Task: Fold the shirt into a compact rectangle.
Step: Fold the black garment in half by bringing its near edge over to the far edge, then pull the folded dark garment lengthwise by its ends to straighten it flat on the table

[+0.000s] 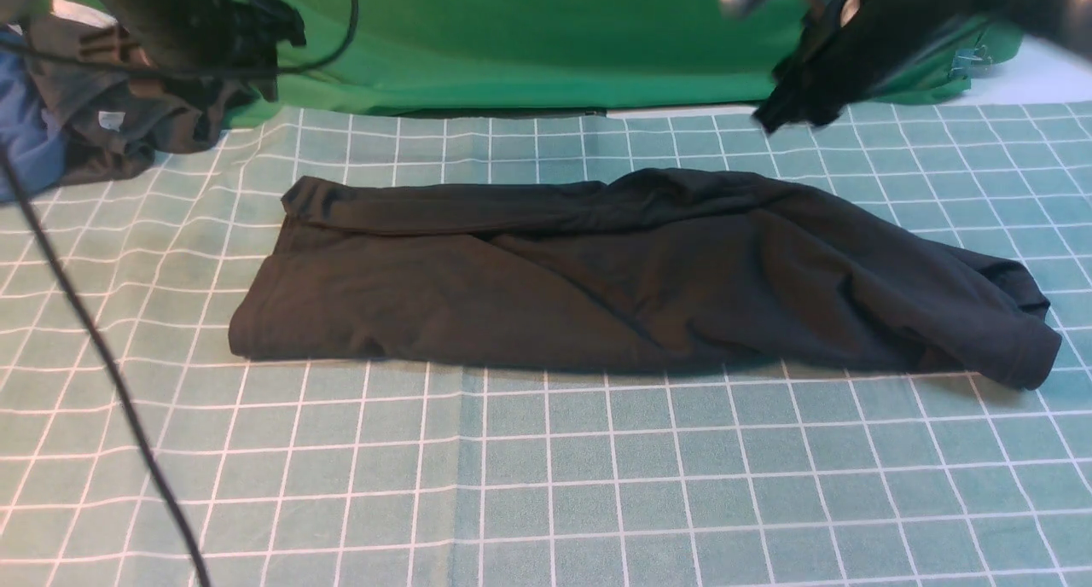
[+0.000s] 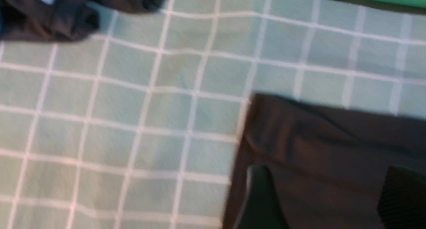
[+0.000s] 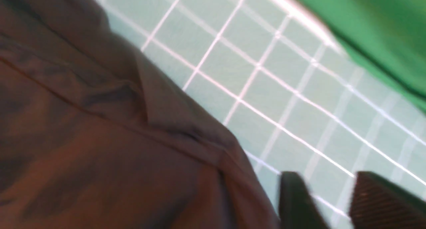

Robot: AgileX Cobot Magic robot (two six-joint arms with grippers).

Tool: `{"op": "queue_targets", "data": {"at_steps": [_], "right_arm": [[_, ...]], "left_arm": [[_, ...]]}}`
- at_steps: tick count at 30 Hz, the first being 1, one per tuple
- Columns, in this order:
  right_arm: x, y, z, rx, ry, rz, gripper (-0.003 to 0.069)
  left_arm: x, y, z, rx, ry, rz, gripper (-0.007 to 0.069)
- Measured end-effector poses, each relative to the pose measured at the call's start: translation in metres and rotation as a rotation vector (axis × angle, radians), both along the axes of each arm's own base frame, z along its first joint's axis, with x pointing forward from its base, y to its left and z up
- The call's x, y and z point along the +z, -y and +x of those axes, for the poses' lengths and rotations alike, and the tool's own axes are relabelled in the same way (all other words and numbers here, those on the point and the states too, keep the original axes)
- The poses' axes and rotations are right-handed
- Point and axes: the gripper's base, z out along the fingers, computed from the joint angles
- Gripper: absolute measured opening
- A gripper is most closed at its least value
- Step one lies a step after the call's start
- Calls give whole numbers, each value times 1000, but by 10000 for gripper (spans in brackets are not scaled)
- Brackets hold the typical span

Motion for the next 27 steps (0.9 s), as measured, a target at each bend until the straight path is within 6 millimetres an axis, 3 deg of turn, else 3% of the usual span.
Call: {"op": "queue_targets", "data": {"at_steps": [1, 2, 5, 6, 8, 10, 14, 19, 25, 27], "right_arm": [[13, 2, -8, -6, 1, 9, 98], [16, 3, -9, -6, 6, 12, 98], [47, 12, -36, -16, -33, 12, 31], [52, 14, -43, -18, -55, 8, 29], [55, 16, -50, -20, -89, 3, 28], [58, 17, -61, -9, -147, 14, 26], [57, 15, -75, 28, -176, 68, 24], [43, 10, -82, 50, -200, 136, 24], [6, 9, -86, 48, -260, 141, 24], [2, 10, -86, 48, -269, 137, 24]], "left_arm": [[5, 3, -6, -26, -26, -23, 353], [6, 4, -7, -26, -23, -31, 343], [0, 13, -22, -106, -140, -104, 93], [-8, 14, -25, -113, -175, -116, 62], [-22, 15, -29, -117, -226, -127, 34], [-55, 15, -42, -115, -350, -141, 10], [-89, 16, -59, -117, -474, -148, 8], [-97, 15, -63, -192, -490, -122, 84], [-98, 6, -55, -175, -407, -13, 398], [-98, 5, -54, -174, -398, 1, 463]]}}
